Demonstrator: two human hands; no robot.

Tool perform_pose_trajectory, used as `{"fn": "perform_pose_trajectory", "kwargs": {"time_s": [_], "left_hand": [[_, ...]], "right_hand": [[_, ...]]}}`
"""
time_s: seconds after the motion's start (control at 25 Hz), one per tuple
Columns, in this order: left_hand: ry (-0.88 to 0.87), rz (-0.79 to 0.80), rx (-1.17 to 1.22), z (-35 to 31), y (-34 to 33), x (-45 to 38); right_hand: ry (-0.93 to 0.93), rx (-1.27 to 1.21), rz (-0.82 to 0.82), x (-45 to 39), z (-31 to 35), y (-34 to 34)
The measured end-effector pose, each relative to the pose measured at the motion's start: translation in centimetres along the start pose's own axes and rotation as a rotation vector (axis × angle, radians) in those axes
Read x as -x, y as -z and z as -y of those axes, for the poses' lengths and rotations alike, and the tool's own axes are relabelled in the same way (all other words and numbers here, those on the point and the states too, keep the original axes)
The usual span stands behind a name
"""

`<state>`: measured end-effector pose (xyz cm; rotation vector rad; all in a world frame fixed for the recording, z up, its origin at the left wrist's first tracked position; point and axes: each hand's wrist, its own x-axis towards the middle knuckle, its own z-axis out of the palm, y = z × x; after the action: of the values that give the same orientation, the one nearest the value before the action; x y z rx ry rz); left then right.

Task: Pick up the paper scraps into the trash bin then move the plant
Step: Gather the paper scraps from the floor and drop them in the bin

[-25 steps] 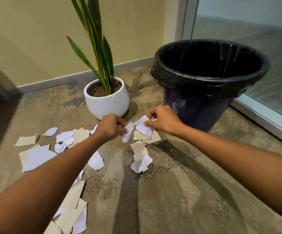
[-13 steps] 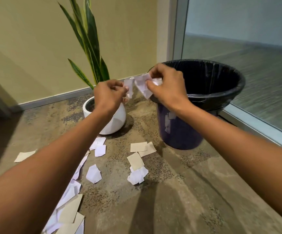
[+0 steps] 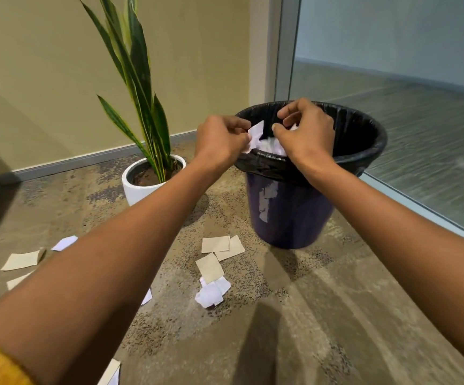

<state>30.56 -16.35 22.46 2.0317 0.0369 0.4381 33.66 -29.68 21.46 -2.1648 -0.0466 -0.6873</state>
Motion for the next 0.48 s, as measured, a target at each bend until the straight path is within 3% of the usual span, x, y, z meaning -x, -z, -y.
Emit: {"fn": "perform_pose_trajectory", "kwargs": {"time_s": [0.16,0.36,0.48], "left_hand": [[-0.007,0.006,-0.031,0.6,0.3,0.1],[-0.015,0.024,0.087,1.5,1.0,-0.3],[-0.007,0.075,0.138,1.7,0.5,-0.8]], "right_hand": [[0.033,-0.012,0.019,0.2,0.3,-0.6],[0.275,-0.132,0.053,2.0,2.3,-1.9],[0.298,-0.166,0.047,2.1,2.9,-2.2]]}}
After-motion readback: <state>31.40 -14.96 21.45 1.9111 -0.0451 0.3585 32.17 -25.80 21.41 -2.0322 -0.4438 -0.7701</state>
